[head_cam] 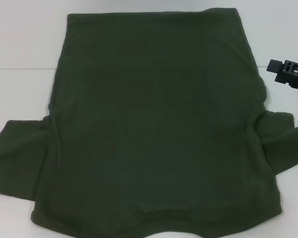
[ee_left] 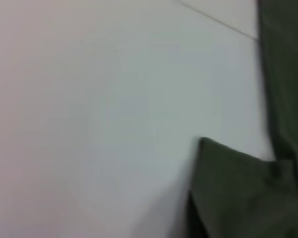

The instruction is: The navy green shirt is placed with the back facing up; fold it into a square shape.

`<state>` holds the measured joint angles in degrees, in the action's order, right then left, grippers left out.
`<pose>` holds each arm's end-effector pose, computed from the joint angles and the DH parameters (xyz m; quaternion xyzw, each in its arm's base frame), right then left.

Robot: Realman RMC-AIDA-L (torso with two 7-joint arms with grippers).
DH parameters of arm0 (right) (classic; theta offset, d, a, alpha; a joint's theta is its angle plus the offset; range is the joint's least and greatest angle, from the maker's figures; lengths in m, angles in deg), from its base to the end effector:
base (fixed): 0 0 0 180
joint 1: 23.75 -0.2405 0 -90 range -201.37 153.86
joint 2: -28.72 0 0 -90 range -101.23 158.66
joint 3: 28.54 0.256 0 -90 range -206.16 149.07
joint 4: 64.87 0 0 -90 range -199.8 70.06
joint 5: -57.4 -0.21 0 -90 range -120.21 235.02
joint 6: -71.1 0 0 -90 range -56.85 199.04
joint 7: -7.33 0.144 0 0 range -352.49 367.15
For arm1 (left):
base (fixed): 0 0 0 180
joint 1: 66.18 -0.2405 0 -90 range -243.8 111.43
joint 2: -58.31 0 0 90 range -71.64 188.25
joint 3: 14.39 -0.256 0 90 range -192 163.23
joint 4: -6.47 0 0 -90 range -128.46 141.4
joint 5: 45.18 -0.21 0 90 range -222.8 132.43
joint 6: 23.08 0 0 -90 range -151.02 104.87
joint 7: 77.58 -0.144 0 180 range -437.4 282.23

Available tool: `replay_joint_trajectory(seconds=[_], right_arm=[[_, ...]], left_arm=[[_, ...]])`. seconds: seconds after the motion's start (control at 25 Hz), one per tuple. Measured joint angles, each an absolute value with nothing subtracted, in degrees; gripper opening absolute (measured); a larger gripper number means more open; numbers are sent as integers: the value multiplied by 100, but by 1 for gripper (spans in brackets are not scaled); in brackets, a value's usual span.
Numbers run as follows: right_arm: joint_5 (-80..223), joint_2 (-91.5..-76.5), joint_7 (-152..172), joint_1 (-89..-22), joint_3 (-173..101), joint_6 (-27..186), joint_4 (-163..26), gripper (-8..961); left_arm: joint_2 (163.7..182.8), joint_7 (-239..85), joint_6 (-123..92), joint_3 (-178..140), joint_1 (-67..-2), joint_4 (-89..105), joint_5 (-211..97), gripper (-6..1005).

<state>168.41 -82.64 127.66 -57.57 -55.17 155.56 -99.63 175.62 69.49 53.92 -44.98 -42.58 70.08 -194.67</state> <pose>0.2801 0.3777 0.0849 -0.7546 0.5245 0.3600 0.1608 -0.3704 0.3195 0.1167 -0.6478 -0.6733 -0.0634 0.3508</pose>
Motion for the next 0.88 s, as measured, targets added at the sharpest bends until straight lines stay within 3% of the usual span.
replay_joint_trajectory(seconds=[0.36, 0.56, 0.88], right_arm=[[16841, -8264, 12765, -5757, -5518, 15582, -9962, 840], [16841, -8264, 12765, -5743, -5529, 15595, -9962, 841], [16841, -8264, 12765, -5708, -5517, 15607, -9966, 841]], left_arm=[[17238, 7442, 6777, -4464, -3498, 7265, -19387, 0], [17193, 7752, 7317, -4471, -3104, 7266, -19382, 0], [17672, 7973, 7273, -4617, -2434, 7008, -19380, 0]])
